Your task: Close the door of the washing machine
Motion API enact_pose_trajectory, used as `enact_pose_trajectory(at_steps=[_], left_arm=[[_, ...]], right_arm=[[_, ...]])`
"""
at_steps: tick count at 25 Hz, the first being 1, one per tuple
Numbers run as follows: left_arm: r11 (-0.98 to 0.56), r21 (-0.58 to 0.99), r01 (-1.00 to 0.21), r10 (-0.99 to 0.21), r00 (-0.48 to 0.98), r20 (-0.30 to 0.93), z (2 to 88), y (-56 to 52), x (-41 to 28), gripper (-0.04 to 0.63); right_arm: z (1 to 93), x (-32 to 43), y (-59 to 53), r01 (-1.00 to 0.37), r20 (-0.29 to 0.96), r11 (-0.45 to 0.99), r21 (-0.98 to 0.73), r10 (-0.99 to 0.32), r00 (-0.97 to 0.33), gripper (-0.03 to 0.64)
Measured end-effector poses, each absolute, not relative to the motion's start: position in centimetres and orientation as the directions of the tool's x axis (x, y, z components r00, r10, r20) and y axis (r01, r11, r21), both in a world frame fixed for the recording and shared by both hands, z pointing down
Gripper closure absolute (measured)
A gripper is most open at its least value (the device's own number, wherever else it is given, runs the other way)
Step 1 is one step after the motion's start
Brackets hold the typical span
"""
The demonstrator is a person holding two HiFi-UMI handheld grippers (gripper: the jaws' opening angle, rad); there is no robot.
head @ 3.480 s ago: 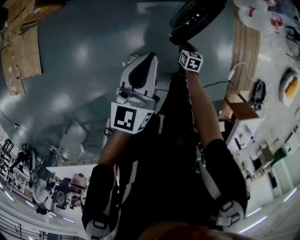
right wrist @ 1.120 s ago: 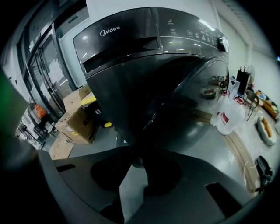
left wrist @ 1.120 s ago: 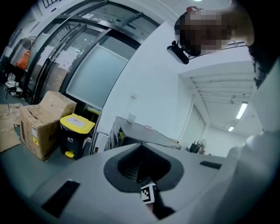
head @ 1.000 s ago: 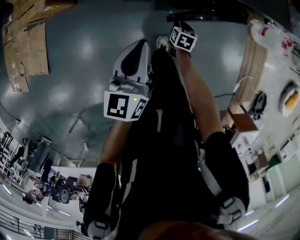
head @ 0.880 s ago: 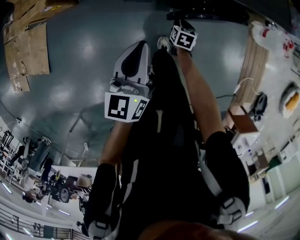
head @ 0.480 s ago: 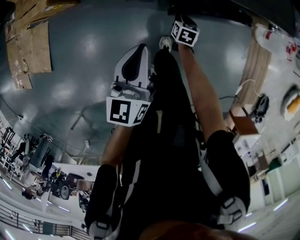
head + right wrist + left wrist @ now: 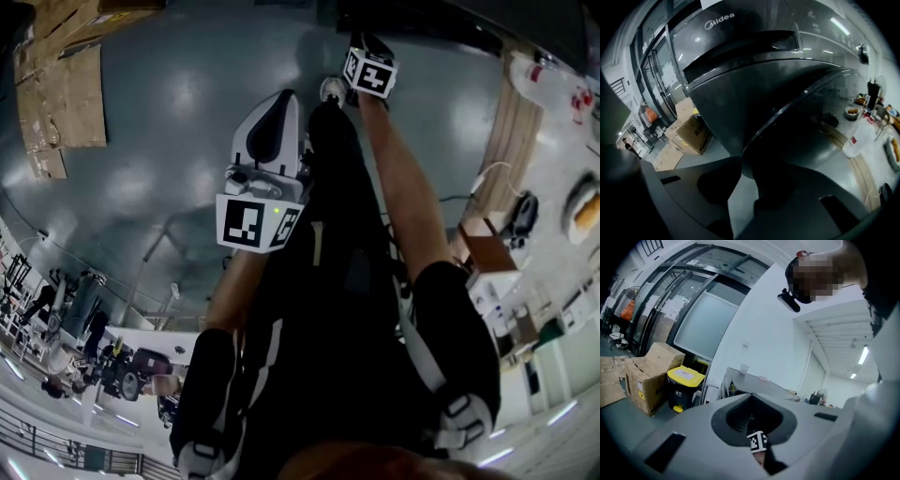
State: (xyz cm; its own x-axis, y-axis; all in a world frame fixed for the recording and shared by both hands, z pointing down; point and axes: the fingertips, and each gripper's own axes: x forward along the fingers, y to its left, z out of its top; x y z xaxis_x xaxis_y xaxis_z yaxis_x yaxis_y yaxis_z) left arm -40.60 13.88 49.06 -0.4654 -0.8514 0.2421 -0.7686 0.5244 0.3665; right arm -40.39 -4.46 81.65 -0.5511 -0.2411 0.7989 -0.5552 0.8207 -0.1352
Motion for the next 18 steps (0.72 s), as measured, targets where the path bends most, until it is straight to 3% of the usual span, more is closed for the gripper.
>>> enact_pose_trajectory(at_steps=[6,18], left_arm=[[0.505,0.358,-0.785,-0.862,-0.480,0.162,45.3,15.3,-40.0,0.589],[0.442,0.376,-0.814,-0.886,-0.461,0.042,35.0,21.6,-33.6,0.589]], right_arm=[[76.5,-37.5,-2.6,-0.528,0.765,0.833,-0.167,-0.229,-0.602,0.567],[53.2,-27.8,3.9,-0.456,0.541,0.854,-0.250,-0.268,-0.798,0.609]])
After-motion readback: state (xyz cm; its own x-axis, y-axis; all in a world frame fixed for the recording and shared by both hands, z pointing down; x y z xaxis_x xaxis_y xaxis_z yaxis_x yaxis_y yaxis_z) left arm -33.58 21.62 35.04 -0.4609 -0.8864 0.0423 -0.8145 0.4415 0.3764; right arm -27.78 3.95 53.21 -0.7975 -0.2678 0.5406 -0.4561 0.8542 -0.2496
